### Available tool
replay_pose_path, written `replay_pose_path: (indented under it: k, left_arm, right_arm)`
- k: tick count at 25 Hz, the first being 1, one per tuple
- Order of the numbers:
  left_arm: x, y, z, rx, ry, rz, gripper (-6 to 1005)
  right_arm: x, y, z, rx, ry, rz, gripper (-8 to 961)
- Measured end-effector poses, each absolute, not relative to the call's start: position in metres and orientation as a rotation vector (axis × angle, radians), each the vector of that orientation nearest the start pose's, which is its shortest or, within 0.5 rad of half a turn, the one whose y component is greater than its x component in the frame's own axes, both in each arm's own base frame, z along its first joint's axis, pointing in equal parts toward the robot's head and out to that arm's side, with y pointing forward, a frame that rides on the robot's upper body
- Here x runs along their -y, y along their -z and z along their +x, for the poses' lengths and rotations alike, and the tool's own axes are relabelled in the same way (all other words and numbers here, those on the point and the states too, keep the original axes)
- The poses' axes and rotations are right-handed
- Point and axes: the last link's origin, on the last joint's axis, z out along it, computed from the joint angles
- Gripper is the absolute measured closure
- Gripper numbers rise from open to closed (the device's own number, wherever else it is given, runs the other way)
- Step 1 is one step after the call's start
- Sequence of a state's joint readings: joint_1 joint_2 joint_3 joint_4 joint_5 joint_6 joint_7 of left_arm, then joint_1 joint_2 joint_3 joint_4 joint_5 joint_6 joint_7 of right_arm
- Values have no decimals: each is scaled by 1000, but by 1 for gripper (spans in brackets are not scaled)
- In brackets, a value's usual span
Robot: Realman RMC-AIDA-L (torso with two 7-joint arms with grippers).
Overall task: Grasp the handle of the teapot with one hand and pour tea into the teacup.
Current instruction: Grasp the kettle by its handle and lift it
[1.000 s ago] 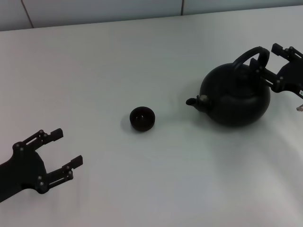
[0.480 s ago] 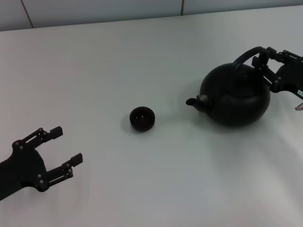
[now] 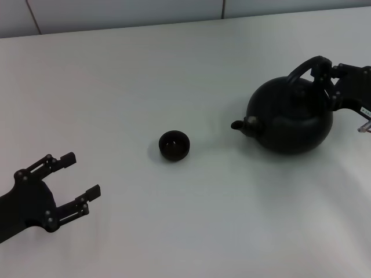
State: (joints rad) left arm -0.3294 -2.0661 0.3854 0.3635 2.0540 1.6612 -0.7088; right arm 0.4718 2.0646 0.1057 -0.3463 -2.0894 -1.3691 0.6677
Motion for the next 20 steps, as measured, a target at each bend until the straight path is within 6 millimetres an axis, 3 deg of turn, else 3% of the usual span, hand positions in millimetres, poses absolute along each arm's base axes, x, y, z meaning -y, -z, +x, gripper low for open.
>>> replay_pose_path:
  k: [7,14,20]
  left_arm:
    - [-239,18,-328,347,822,-2506,192]
    - [-239,18,-328,347,824,-2506,191]
    - [-239,19,-327,340,824,-2507,192]
  right_arm:
    - [-323,-31,346,-494,-703,-1977,875]
    - [-359,-35,320,-520,-784,-1963,876]
    - [-384,-26,300,-531,-759,-2029,876]
